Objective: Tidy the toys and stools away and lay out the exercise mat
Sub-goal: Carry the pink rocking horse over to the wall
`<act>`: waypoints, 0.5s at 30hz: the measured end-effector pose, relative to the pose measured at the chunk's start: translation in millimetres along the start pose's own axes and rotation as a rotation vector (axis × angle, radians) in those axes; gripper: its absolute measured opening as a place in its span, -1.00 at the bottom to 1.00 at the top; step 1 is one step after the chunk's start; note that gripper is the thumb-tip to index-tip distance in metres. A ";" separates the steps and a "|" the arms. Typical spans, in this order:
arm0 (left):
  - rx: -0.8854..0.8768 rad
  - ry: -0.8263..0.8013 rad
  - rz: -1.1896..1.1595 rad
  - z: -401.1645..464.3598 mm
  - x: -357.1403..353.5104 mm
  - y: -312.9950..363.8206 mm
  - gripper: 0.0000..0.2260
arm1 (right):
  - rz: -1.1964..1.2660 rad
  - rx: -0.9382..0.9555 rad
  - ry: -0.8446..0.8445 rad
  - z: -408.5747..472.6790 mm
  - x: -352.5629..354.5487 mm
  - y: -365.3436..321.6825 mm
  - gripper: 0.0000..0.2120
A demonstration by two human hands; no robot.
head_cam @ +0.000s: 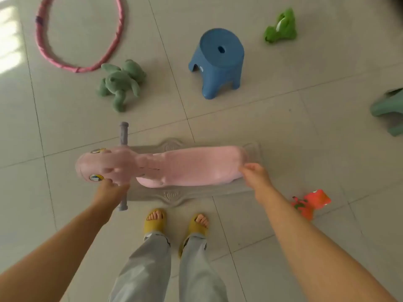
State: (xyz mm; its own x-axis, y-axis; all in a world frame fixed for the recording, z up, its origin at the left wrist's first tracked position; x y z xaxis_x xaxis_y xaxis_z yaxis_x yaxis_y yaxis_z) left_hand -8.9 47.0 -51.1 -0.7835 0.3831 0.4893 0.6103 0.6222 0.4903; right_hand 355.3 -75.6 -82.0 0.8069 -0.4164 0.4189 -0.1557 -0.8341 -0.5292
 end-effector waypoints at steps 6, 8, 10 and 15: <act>0.077 0.067 0.039 46.0 -27.2 -27.0 -0.80 | -0.087 0.030 0.088 66.3 -9.2 10.2 -0.35; 0.140 0.085 0.020 61.6 -30.7 -46.4 -0.89 | -0.127 0.020 0.098 81.8 -15.2 14.2 -0.17; 0.163 0.099 0.016 72.0 -33.9 -57.1 -0.92 | -0.146 0.022 0.089 97.1 -19.3 16.3 -0.10; 0.164 0.171 0.000 94.4 -37.7 -75.8 -0.86 | -0.135 -0.009 0.092 129.2 -24.4 25.4 -0.06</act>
State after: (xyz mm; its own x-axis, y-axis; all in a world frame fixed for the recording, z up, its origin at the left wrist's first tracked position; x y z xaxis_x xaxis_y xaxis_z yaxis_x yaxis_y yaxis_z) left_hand -36.6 49.9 -174.8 -0.7436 0.2711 0.6112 0.5726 0.7301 0.3729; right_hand 405.3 -39.9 -201.0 0.7656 -0.3315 0.5514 -0.0553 -0.8878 -0.4570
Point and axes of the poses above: each hand's wrist, its own z-axis towards the middle knuckle, its own x-axis out of the back of the hand, y = z × x, the point moved 7 cm from there along z, towards the middle knuckle, and after that the axes turned 1 degree about -x, right-handed, at the moved point
